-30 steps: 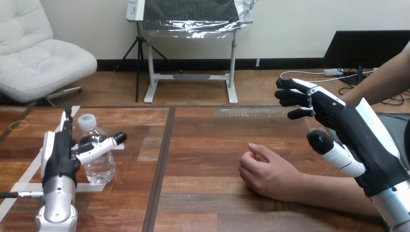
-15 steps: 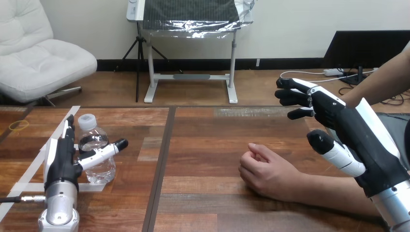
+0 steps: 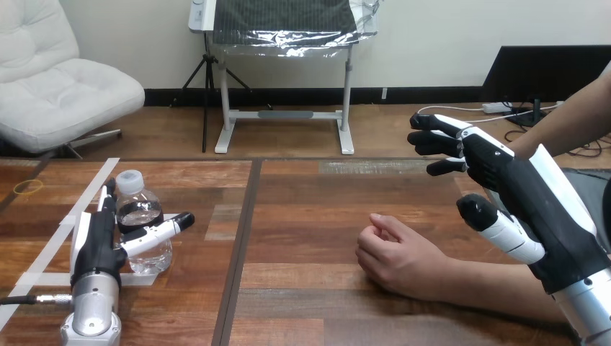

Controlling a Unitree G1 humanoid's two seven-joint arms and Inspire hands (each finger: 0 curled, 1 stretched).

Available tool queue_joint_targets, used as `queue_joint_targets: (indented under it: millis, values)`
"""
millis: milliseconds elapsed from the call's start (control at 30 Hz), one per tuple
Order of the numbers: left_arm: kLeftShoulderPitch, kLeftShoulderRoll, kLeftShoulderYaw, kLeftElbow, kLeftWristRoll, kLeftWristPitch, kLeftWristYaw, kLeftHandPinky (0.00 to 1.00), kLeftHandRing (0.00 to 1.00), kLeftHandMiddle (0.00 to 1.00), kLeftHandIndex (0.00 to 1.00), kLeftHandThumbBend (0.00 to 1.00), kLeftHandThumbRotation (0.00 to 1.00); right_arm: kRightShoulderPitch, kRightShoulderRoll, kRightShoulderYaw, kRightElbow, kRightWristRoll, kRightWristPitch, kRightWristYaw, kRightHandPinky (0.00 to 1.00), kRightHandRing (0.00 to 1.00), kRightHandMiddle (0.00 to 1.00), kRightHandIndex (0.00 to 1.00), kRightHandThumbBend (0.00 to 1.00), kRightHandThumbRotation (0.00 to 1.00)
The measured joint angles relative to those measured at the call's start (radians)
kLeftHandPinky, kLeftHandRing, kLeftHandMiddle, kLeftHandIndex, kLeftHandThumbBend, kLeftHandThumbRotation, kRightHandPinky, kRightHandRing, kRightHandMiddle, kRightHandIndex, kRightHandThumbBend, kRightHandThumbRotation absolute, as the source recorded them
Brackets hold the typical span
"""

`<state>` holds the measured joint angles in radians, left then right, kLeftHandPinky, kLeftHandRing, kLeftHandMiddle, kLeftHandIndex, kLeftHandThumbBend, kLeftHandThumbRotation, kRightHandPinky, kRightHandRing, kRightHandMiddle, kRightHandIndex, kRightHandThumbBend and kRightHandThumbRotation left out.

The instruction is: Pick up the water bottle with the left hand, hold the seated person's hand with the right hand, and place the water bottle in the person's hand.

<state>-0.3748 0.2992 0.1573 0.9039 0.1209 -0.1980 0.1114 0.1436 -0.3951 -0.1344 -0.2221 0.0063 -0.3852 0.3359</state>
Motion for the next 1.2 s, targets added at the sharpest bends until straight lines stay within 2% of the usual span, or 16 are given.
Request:
queue_joint_targets:
  millis: [267,400,667,1200]
  values:
    - [-0.008,-0.001,-0.002,0.015,0.004,0.0,0.003,0.97,1.0,1.0,0.98,1.0,0.21,0.002,0.0,0.0,-0.001,0.009,0.0,0.0,0.73,0.82,0.82,0.85,1.0,1.0]
    - [-0.011,-0.001,-0.012,0.016,0.012,0.005,0.021,0.91,0.96,0.96,0.91,0.99,0.2,0.003,0.0,0.0,-0.001,0.01,0.0,0.0,0.73,0.82,0.82,0.85,1.0,1.0]
    - [-0.02,-0.002,-0.025,0.017,0.014,0.021,0.049,0.81,0.9,0.91,0.84,0.98,0.16,0.005,0.0,0.0,-0.001,0.014,0.004,0.0,0.73,0.82,0.82,0.85,1.0,1.0]
    - [-0.038,-0.009,-0.024,0.033,0.005,0.031,0.091,0.65,0.76,0.78,0.77,0.96,0.11,0.005,0.0,0.0,-0.001,0.017,0.006,0.0,0.73,0.82,0.82,0.85,1.0,1.0]
